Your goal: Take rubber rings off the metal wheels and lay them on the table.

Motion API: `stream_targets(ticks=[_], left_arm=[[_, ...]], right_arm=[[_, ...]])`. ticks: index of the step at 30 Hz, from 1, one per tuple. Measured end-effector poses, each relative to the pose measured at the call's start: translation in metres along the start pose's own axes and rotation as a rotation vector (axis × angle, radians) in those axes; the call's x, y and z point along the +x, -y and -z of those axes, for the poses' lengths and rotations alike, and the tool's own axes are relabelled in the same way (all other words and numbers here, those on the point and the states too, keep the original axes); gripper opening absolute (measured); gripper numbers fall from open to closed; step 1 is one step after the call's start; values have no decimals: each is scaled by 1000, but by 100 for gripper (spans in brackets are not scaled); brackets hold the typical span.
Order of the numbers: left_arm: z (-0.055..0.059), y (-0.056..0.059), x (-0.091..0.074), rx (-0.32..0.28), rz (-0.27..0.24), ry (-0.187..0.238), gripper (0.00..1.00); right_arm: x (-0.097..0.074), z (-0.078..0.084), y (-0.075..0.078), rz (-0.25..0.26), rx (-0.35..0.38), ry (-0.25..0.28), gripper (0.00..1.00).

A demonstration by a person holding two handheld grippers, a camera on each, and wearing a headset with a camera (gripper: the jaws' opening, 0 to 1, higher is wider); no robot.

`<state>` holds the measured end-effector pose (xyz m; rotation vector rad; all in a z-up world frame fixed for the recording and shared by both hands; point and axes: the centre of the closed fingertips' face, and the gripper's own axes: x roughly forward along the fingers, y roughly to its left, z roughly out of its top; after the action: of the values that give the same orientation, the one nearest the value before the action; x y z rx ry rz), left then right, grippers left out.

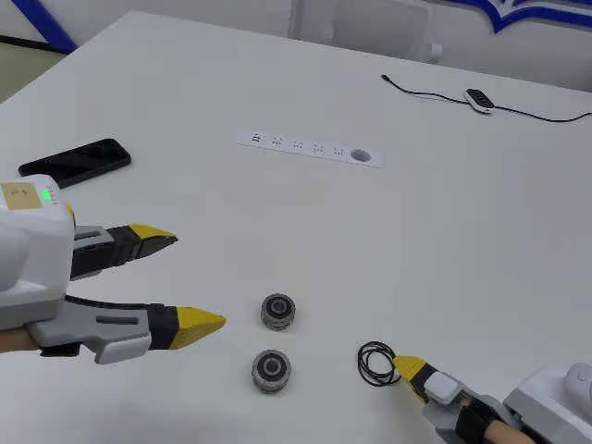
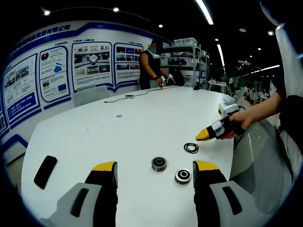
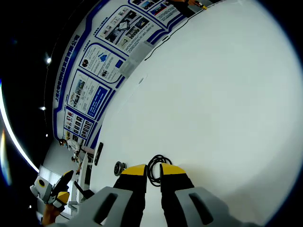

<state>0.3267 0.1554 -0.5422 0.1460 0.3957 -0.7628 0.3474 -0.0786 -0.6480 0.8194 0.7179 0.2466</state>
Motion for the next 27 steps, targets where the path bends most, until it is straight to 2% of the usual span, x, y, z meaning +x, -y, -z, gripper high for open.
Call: stream_targets(ticks=[3,9,14,17,20,27], left_arm=[[2,-2,-3,-13,-12,3,68],[7,-3,-8,-36,-29,9,71],[16,-2,-11,-50,-36,-7,74],[19,-2,-13,-69,-49,-3,76],[23,-2,-15,-87,-61,0,78],[40,2,-12,-126,-78,-17,83]], right_arm=[[-3,-13,-2,-13,-20,19,14],[-16,-53,-4,-30,-72,103,18],[-31,-79,-3,-48,-29,173,20],[-39,-88,-3,-53,-53,196,22],[-47,-93,-1,-51,-113,202,25],[-61,-79,-9,-56,-287,150,30]])
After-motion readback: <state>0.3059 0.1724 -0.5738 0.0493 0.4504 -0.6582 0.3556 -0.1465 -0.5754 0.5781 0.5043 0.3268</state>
